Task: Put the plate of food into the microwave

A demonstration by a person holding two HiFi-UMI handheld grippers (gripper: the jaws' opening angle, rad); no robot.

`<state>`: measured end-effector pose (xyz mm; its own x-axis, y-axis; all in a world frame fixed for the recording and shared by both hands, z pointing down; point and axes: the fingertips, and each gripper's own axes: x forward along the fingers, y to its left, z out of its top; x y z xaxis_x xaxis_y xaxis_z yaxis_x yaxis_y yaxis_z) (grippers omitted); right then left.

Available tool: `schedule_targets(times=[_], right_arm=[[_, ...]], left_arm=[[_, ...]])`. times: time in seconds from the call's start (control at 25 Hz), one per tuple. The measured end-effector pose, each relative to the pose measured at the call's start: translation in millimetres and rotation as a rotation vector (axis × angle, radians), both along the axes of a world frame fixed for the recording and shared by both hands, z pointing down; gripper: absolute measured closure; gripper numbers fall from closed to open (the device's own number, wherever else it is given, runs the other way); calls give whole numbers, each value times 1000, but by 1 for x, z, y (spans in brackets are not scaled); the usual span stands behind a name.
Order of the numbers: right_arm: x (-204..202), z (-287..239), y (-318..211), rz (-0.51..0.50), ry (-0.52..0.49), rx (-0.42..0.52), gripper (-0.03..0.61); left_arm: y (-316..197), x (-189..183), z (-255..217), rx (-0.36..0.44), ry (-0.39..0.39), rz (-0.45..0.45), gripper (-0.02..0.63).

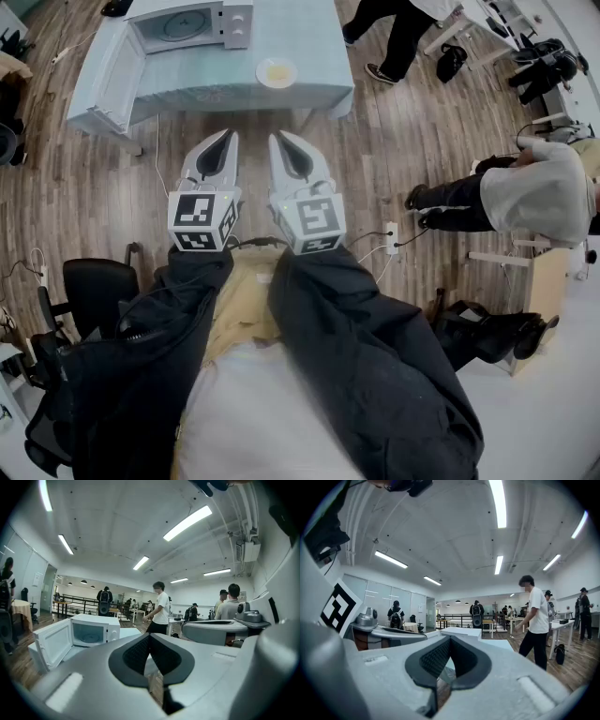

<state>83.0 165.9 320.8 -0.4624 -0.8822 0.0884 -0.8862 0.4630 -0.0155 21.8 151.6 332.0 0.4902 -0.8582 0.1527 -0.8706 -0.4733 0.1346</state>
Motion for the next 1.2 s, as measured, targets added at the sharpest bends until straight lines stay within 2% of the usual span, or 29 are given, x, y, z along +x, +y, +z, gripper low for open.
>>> schedule_targets(times=[0.4,0.96,1.2], right_arm=[[-19,11,-3,-1,-12,-30,583],[-82,40,3,-44,-17,-95,580],[-87,55,-3,-43,-10,-129,580]], left_arm=[[-1,-18,7,-11,-10,11,614],[7,-75,45,-114,7,23,614],[-3,-80,64,-164,23,23,614]])
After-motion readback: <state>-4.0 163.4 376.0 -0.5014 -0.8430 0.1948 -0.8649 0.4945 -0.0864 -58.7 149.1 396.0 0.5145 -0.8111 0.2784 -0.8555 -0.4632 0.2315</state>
